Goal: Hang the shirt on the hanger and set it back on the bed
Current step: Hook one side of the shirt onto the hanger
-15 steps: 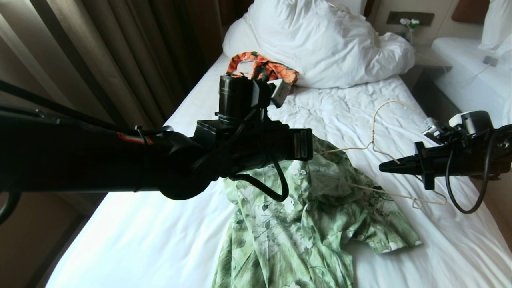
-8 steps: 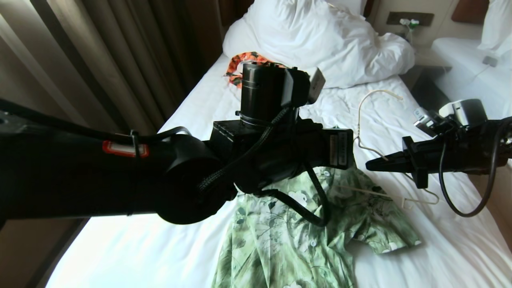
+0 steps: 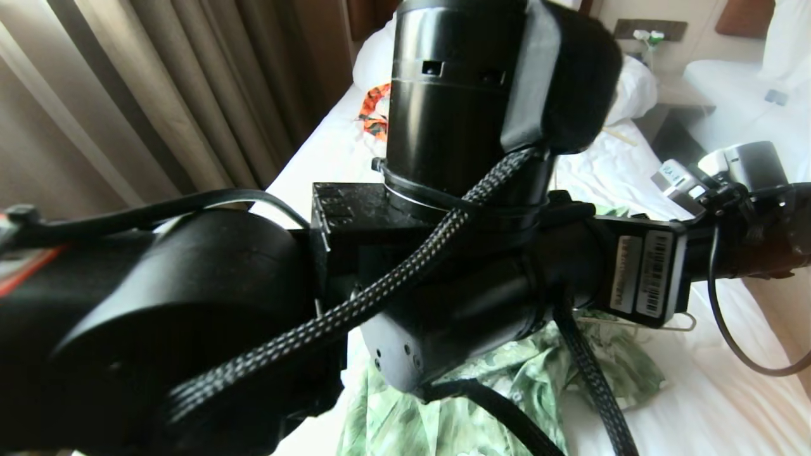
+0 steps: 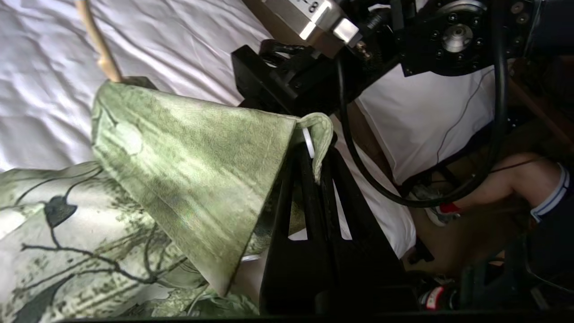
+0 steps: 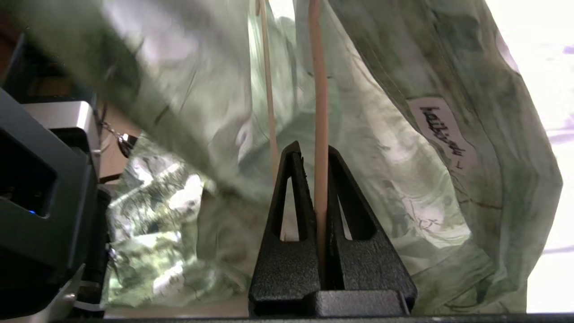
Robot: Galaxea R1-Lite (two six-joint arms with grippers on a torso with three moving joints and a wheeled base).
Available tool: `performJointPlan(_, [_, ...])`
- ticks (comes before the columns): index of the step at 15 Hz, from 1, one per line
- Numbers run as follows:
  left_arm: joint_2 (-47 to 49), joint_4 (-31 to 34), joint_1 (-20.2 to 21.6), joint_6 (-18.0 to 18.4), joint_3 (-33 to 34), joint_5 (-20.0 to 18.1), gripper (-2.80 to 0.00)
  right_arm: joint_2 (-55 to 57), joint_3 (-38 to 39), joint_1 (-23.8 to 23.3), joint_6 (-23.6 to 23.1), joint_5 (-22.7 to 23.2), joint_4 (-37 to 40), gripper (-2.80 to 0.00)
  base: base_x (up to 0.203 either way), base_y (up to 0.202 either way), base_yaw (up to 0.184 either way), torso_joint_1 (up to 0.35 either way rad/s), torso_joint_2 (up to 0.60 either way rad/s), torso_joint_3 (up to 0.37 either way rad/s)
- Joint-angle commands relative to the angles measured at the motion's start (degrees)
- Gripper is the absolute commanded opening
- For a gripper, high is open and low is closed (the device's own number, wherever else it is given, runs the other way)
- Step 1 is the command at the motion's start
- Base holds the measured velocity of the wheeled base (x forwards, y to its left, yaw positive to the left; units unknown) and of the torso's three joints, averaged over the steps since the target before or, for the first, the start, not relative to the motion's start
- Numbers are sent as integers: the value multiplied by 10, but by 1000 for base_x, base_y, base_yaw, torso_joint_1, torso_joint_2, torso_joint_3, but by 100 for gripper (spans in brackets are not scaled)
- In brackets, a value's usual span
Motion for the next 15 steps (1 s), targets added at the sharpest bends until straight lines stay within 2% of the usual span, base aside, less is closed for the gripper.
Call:
performJointPlan(1, [7, 20, -15, -1, -20, 3, -280, -32, 9, 20, 17, 4, 1, -280, 0, 0, 0, 0, 0, 0])
performJointPlan(4, [29, 38, -20, 0, -40, 3, -280, -54, 29, 24, 24, 4, 0, -280, 0, 0, 0, 0, 0, 0])
performJointPlan(12, [65, 21, -16, 3, -38, 2, -280, -34, 56, 16, 24, 22, -18, -280, 0, 0, 0, 0, 0, 0])
performJointPlan(13, [66, 16, -15, 4, -37, 2, -106, -30, 62, 15, 24, 23, -37, -280, 0, 0, 0, 0, 0, 0])
performJointPlan(14, [66, 15, -15, 4, -37, 2, 0, -29, 70, 13, 25, 25, -52, -280, 0, 0, 0, 0, 0, 0])
performJointPlan(15, [65, 15, -16, 4, -37, 2, 0, -29, 72, 13, 25, 25, -57, -280, 0, 0, 0, 0, 0, 0])
